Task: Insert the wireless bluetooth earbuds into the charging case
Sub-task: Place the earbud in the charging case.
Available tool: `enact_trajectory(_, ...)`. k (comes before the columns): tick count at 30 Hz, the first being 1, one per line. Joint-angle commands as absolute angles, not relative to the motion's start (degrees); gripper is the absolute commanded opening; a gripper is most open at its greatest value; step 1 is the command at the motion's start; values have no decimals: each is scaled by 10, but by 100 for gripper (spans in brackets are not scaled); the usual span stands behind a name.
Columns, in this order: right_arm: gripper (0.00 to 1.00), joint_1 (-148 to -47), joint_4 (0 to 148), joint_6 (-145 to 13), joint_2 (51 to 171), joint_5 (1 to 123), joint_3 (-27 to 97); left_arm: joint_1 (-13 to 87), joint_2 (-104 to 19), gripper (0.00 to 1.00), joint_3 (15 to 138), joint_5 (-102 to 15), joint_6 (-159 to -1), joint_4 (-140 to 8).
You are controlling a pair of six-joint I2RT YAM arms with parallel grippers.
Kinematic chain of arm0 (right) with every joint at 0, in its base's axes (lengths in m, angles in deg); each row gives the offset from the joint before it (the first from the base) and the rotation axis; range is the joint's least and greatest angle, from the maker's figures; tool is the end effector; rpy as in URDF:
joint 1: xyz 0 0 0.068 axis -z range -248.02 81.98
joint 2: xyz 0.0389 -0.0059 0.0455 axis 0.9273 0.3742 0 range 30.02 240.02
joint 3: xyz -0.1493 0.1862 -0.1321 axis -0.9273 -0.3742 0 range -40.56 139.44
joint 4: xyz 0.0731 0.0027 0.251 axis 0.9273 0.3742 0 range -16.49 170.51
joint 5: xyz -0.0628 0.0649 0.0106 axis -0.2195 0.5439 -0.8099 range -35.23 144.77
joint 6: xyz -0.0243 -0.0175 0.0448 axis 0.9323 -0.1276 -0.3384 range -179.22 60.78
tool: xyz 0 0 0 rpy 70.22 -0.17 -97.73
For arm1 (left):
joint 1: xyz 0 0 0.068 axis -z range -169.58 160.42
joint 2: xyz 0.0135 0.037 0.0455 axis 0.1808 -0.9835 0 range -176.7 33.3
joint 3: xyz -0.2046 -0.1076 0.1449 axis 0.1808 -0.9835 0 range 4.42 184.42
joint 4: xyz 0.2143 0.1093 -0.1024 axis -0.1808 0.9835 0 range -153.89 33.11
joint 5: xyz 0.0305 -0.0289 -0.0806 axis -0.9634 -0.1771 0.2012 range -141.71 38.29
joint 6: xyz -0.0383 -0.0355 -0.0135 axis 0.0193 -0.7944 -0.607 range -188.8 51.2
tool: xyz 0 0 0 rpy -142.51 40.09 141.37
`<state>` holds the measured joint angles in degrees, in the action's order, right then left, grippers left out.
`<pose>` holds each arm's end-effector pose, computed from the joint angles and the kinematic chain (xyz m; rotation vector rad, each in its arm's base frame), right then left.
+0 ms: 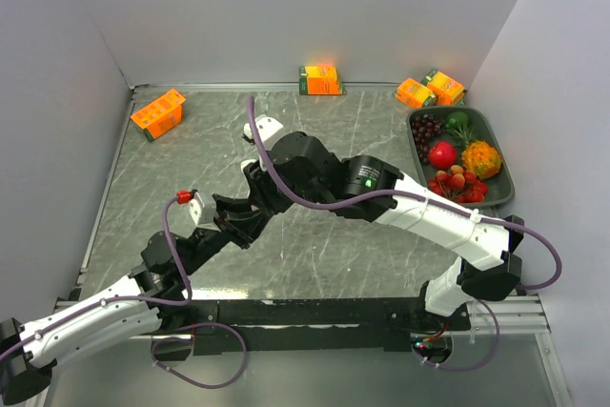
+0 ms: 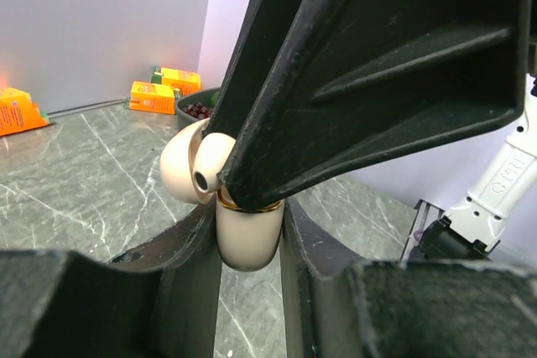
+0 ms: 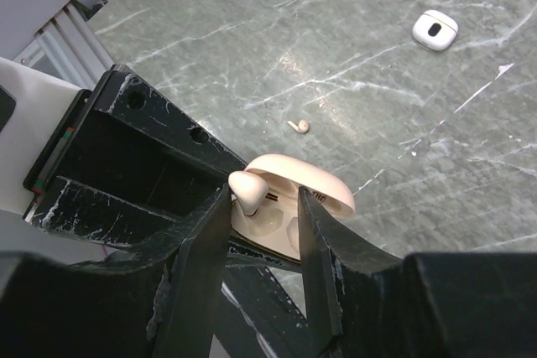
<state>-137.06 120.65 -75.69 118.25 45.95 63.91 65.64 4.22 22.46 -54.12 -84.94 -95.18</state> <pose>0.1211 0.3005 0.4475 -0.8829 2.0040 0.7181 0.0833 -0.1175 0.2917 0.3938 1.2256 -1.0549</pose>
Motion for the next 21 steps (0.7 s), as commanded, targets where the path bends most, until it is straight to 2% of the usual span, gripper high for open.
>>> enact_trajectory(1,45,-1364,1201,-766,1183,464,643,657,51,1,230,-533,-843,-963)
enact_trajectory(9,41,-1359,1195,-771,1182,476,646,656,56,1,229,-538,-839,-958)
enact_trajectory(21,50,-1360,1178,-781,1151,478,622,656,59,1,231,-549,-834,-954)
